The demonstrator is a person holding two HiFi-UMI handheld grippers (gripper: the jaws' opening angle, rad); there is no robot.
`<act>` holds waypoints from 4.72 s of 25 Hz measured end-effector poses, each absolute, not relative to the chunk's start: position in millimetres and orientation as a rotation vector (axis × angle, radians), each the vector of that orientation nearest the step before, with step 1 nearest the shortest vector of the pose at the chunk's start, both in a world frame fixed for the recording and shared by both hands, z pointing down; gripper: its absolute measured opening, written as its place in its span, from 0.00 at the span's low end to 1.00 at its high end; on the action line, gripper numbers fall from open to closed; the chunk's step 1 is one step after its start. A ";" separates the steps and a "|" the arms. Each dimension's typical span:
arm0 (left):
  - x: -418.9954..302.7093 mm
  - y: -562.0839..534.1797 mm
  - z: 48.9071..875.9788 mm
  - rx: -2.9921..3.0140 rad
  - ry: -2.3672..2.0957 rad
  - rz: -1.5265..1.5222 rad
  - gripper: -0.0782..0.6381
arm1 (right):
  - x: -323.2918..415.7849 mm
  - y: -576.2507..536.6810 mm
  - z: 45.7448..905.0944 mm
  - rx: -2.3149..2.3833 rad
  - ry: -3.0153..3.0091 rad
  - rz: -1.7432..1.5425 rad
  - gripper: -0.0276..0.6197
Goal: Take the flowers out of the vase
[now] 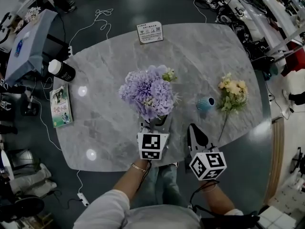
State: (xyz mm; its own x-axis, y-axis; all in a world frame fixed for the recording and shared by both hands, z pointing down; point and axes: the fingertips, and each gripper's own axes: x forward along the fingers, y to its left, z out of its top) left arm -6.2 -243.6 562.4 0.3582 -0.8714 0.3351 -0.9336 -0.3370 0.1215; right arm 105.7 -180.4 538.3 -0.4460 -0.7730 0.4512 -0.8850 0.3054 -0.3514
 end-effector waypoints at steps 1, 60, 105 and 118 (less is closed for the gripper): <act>-5.9 -243.5 562.4 2.337 -1.596 0.307 0.48 | 104.6 -182.7 538.1 1.521 -2.376 0.839 0.06; -4.0 -242.2 561.7 2.544 -1.266 0.295 0.48 | -20.0 -268.9 468.1 1.158 -2.730 0.494 0.11; -68.6 -149.3 437.7 2.347 -1.645 0.099 0.35 | 8.1 -186.8 347.4 1.183 -2.804 0.411 0.10; -62.2 -65.6 426.7 2.216 -1.820 0.125 0.12 | 27.7 -98.8 372.6 1.036 -2.763 0.493 0.10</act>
